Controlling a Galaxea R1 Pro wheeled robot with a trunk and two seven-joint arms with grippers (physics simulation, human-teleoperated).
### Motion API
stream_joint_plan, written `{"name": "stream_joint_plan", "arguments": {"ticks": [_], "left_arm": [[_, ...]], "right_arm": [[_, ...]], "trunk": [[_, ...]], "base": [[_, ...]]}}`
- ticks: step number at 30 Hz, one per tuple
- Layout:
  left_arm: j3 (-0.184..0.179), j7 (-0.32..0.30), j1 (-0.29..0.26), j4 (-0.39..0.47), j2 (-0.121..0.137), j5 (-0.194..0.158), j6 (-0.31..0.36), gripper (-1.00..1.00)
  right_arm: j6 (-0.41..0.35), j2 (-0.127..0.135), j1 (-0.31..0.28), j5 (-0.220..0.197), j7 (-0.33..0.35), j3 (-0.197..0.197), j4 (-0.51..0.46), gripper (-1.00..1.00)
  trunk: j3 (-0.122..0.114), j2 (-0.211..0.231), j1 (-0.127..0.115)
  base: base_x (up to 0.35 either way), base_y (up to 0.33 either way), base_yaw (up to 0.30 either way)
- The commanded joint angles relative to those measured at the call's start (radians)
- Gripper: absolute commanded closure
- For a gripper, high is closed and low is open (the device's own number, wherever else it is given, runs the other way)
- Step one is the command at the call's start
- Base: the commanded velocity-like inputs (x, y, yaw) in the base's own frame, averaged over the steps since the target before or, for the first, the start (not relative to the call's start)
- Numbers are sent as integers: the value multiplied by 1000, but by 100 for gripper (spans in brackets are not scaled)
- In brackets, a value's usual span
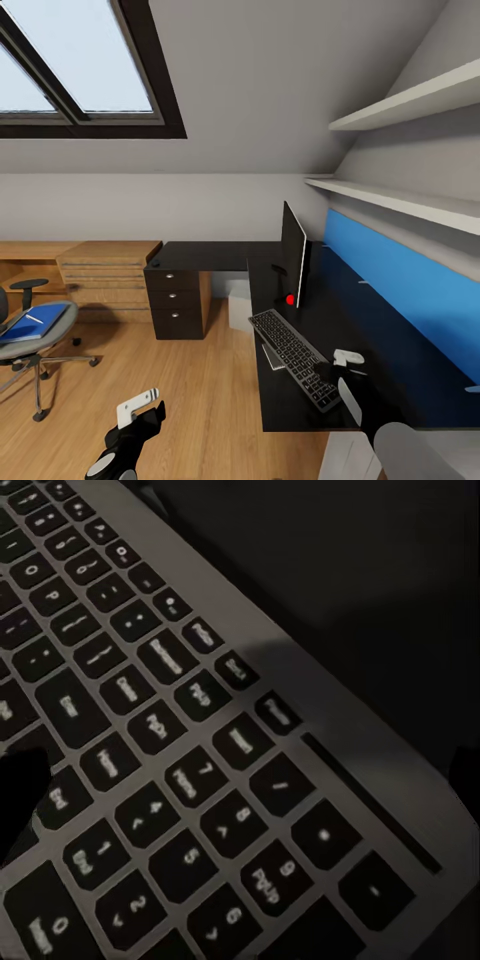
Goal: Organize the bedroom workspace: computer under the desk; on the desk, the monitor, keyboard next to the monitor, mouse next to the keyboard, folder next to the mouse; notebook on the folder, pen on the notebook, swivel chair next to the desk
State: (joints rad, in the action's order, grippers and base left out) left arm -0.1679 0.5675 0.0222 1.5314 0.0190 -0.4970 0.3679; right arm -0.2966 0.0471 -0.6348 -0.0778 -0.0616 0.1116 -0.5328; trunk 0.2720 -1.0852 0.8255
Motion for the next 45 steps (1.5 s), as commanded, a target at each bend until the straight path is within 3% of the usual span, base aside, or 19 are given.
{"name": "stream_joint_plan", "arguments": {"ticks": [1,12,17,22,31,45], "left_arm": [[-2,8,0,2,1,-7,2,-100],[-2,8,-1,0,1,-8,1,-100],[-3,8,0,0,1,-8,0,-100],[-3,8,-1,-1,1,-8,2,-100],[-4,8,-1,-1,0,-7,2,-100],[-5,8,0,-1,-1,-7,1,-100]], "right_arm": [[2,-1,0,-9,-11,-4,-2,-100],[27,-6,0,-9,-35,-16,0,-100],[28,-8,0,-10,-33,-19,0,-100],[28,-28,0,-10,-33,-32,-1,-100],[28,-30,0,-10,-32,-34,0,-100],[28,-32,0,-9,-31,-39,3,-100]], "trunk": [[1,-1,0],[1,-1,0],[1,-1,0],[1,-1,0],[1,-1,0],[1,-1,0]], "base": [[0,0,0],[50,0,0],[259,0,0],[299,0,0],[277,0,0],[32,0,0]]}}
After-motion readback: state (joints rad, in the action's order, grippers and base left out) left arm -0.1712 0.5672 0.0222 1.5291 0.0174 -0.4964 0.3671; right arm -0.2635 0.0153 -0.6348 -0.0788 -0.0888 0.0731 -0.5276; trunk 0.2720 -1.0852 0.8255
